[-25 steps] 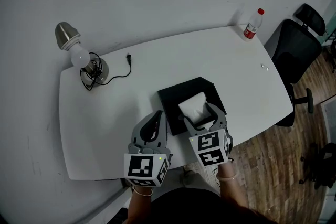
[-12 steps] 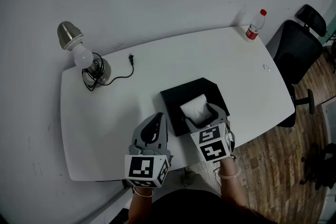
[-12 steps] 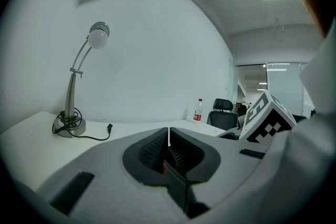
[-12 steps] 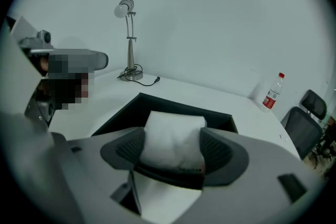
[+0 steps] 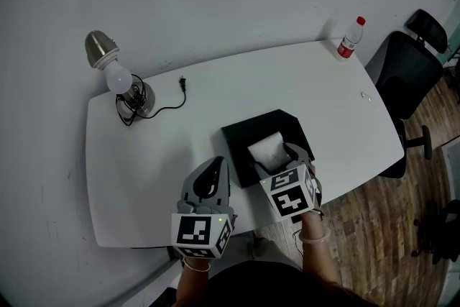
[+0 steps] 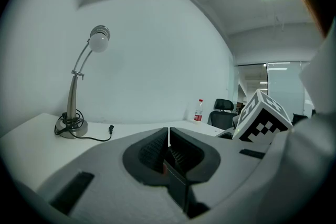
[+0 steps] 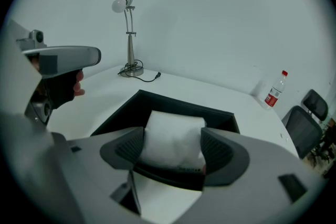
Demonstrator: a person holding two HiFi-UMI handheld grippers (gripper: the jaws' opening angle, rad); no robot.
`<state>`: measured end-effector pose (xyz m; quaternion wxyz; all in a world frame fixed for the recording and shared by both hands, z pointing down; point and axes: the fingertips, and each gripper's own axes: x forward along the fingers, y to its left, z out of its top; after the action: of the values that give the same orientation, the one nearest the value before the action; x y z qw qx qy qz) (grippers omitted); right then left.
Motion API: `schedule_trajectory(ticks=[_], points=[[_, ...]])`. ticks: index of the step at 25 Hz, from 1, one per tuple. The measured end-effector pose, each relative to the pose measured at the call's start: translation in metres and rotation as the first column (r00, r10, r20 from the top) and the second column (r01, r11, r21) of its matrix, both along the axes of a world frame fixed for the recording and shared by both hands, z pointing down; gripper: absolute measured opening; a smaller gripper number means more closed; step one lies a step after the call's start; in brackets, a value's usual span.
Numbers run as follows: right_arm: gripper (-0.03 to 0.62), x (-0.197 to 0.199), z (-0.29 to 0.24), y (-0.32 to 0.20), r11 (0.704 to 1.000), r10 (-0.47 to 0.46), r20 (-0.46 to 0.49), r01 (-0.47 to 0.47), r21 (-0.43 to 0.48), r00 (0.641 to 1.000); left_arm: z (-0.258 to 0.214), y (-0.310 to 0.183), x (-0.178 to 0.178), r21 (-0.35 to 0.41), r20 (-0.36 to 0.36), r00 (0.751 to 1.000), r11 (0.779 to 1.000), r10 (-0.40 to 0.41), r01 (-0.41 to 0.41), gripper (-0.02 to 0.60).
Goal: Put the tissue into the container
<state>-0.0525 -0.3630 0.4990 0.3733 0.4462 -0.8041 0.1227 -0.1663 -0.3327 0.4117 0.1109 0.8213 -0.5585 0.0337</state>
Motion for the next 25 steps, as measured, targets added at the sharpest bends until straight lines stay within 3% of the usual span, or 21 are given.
schedule_trajectory(ticks=[10,25], points=[[0.347,0.001,-0.004,0.001,1.000,-0.007,0.022,0.007,0.028,1.000,-0.006,0.005,0.001,0.014,0.010,1.000,1.000,-0.012,0.012,0.029],[0.347,0.009,-0.038,0.014,0.985,-0.034,0.119,0.013,0.171,0.992,-0.024,0.026,0.010,0.056,0.039,0.999,0.998,-0.032,0.030,0.029]])
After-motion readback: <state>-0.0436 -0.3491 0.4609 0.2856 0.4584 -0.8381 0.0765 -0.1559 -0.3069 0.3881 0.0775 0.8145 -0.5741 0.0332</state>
